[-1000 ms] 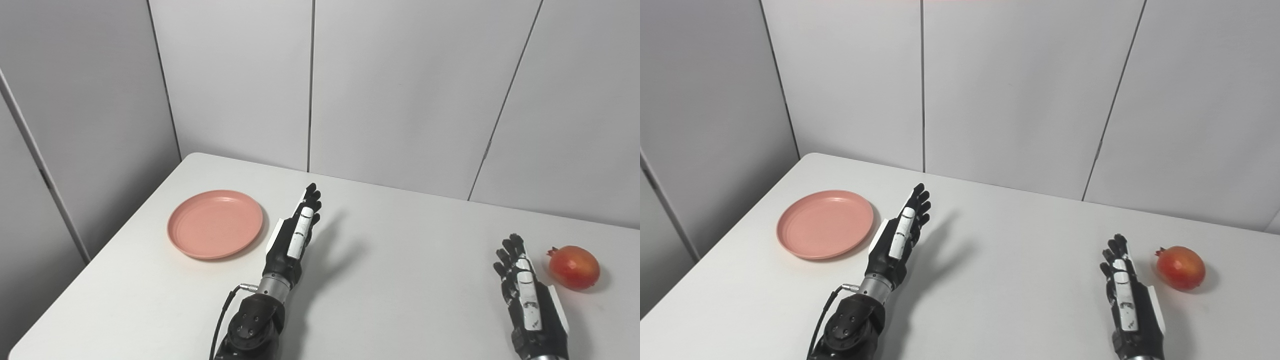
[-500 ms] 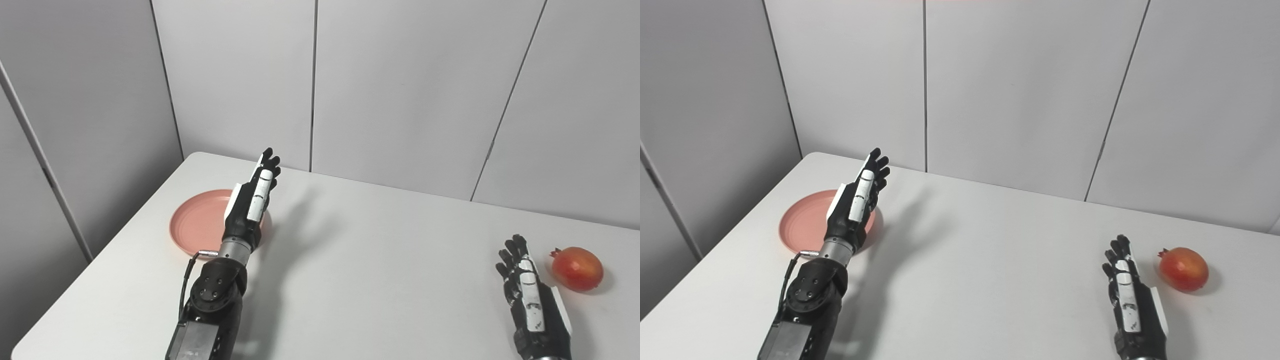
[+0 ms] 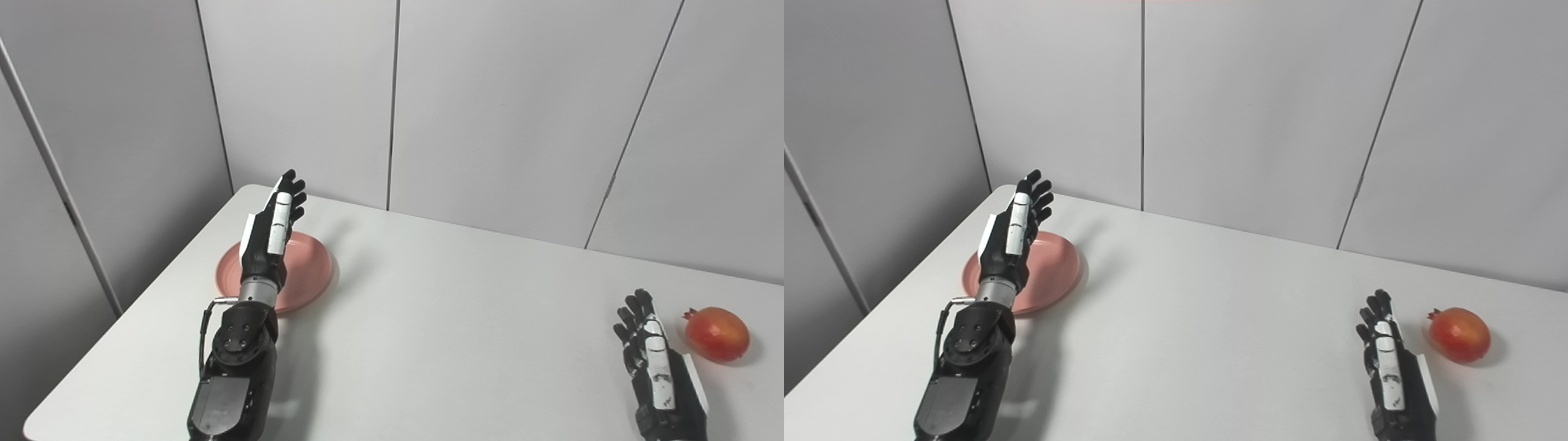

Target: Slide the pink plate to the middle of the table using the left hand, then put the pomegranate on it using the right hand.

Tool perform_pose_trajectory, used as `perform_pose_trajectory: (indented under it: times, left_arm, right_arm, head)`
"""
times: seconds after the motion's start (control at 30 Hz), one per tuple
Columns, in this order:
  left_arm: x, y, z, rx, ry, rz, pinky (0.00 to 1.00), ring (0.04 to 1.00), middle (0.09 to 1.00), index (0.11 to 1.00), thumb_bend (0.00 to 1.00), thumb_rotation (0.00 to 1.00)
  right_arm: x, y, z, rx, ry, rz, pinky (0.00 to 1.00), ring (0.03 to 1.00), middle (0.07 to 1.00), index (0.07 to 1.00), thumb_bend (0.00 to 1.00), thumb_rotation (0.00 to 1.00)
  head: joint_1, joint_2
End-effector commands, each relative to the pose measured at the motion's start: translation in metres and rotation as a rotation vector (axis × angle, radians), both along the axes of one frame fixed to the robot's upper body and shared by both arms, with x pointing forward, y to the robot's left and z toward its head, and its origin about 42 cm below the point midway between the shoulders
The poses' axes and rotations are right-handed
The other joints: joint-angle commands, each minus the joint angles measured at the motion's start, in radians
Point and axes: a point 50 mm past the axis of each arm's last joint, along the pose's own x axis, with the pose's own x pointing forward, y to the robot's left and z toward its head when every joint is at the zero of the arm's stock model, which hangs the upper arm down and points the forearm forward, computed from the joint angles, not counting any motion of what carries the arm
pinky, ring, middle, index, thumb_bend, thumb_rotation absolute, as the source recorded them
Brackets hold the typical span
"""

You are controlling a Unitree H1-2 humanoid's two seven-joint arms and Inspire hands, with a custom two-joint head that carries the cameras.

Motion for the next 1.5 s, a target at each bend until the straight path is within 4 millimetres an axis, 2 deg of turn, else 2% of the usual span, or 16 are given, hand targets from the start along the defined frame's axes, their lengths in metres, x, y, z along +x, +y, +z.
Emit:
perform_pose_trajectory:
  times: [0.0, 0.3, 0.47, 0.73, 0.93, 1.13, 1.27, 1.47]
  left_arm:
    - [0.009, 0.011, 0.034, 0.031, -0.106, 0.035, 0.91, 0.908, 0.913, 0.914, 0.76, 1.0]
    - [0.008, 0.034, 0.03, 0.026, -0.132, 0.119, 0.9, 0.906, 0.902, 0.892, 0.75, 1.0]
    - [0.005, 0.046, 0.03, -0.074, -0.149, 0.14, 0.94, 0.934, 0.929, 0.925, 0.74, 1.0]
    - [0.001, 0.06, 0.033, -0.125, -0.154, 0.178, 0.96, 0.958, 0.952, 0.955, 0.73, 1.0]
    - [-0.006, 0.073, 0.033, -0.142, -0.154, 0.243, 0.95, 0.944, 0.938, 0.931, 0.72, 1.0]
    - [-0.01, 0.091, 0.027, -0.162, -0.131, 0.28, 0.95, 0.952, 0.943, 0.925, 0.73, 1.0]
    - [-0.012, 0.101, 0.02, -0.152, -0.113, 0.296, 0.95, 0.951, 0.942, 0.929, 0.77, 1.0]
    - [-0.013, 0.111, 0.011, -0.147, -0.087, 0.318, 0.92, 0.937, 0.928, 0.913, 0.76, 1.0]
  right_arm:
    - [0.002, -0.005, 0.003, 0.006, -0.057, 0.0, 1.0, 1.0, 1.0, 1.0, 0.53, 0.95]
    - [0.004, -0.008, 0.002, 0.006, -0.063, -0.003, 1.0, 1.0, 1.0, 1.0, 0.54, 0.97]
    - [0.003, -0.01, 0.003, 0.004, -0.066, -0.004, 1.0, 1.0, 1.0, 1.0, 0.53, 0.98]
    - [0.002, -0.011, 0.003, -0.004, -0.057, -0.007, 1.0, 1.0, 1.0, 1.0, 0.56, 0.99]
    - [0.001, -0.012, 0.003, 0.004, -0.062, -0.009, 1.0, 1.0, 1.0, 1.0, 0.53, 0.97]
    - [0.0, -0.013, 0.003, 0.0, -0.057, -0.007, 1.0, 1.0, 1.0, 1.0, 0.53, 0.97]
    - [0.0, -0.013, 0.005, 0.0, -0.055, -0.005, 1.0, 1.0, 1.0, 1.0, 0.53, 0.98]
    - [-0.002, -0.013, 0.007, -0.006, -0.061, -0.002, 1.0, 1.0, 1.0, 1.0, 0.52, 0.98]
  head:
    - [0.003, -0.002]
    - [0.012, -0.007]
    - [0.018, -0.006]
    - [0.034, -0.004]
    - [0.042, 0.001]
    - [0.049, 0.0]
    - [0.051, 0.003]
    - [0.056, 0.005]
